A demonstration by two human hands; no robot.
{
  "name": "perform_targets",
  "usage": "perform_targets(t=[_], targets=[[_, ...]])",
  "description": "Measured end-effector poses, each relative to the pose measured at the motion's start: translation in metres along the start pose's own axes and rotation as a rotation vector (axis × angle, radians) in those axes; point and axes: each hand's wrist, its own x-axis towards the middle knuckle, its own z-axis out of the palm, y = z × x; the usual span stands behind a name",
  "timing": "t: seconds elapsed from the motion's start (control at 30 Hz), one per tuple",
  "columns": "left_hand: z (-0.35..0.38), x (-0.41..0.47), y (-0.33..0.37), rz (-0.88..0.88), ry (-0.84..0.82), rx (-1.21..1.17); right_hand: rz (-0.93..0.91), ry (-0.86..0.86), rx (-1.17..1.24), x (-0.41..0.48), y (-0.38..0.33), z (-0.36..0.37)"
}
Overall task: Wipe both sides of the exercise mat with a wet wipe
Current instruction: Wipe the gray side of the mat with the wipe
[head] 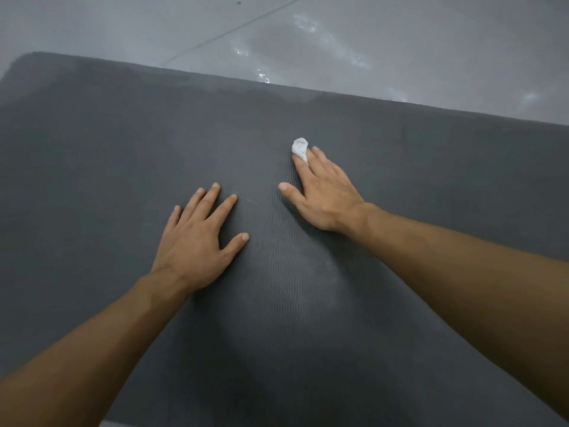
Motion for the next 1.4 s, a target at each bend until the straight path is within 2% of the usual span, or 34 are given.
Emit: perform_targets(t=[0.1,0.17,0.23,0.4,0.5,0.6,0.7,0.87,0.97,1.03,1.23,1.3,1.4], targets=[[-0.005,0.002,0.002,-0.012,-0.039,0.011,-0.079,-0.021,-0.040,0.022,-0.020,0.001],[-0.009,0.002,0.002,-0.010,-0.052,0.011,-0.061,-0.006,-0.056,0.035,-0.013,-0.003],[-0.010,0.001,0.003,-0.011,-0.062,0.009,0.039,0.038,-0.041,0.043,0.012,-0.011],[-0.010,0.000,0.008,-0.035,-0.051,0.009,0.422,0.141,-0.002,0.021,0.117,-0.035],[-0.006,0.000,0.009,-0.041,-0.023,0.000,0.490,0.167,0.031,-0.007,0.149,-0.038],[0.003,0.000,0.015,-0.021,0.010,0.003,0.388,0.151,0.048,-0.027,0.141,-0.025],[0.011,0.002,0.027,0.022,0.039,0.002,0.125,0.102,-0.010,-0.059,0.106,-0.003],[0.017,0.005,0.057,0.069,0.052,-0.012,-0.330,-0.075,-0.075,-0.151,0.030,0.034],[0.018,0.008,0.076,0.073,0.015,-0.009,-0.487,-0.100,-0.178,-0.184,0.023,0.045],[0.019,0.010,0.085,0.072,-0.007,0.011,-0.414,-0.054,-0.187,-0.183,0.041,0.043],[0.018,0.016,0.114,0.156,-0.064,0.009,0.227,0.112,-0.055,-0.154,0.148,0.012],[0.018,0.019,0.129,0.182,-0.097,0.011,0.333,0.108,-0.018,-0.158,0.175,0.002],[0.019,0.025,0.150,0.159,-0.141,0.014,0.384,0.090,0.010,-0.173,0.180,-0.001]])
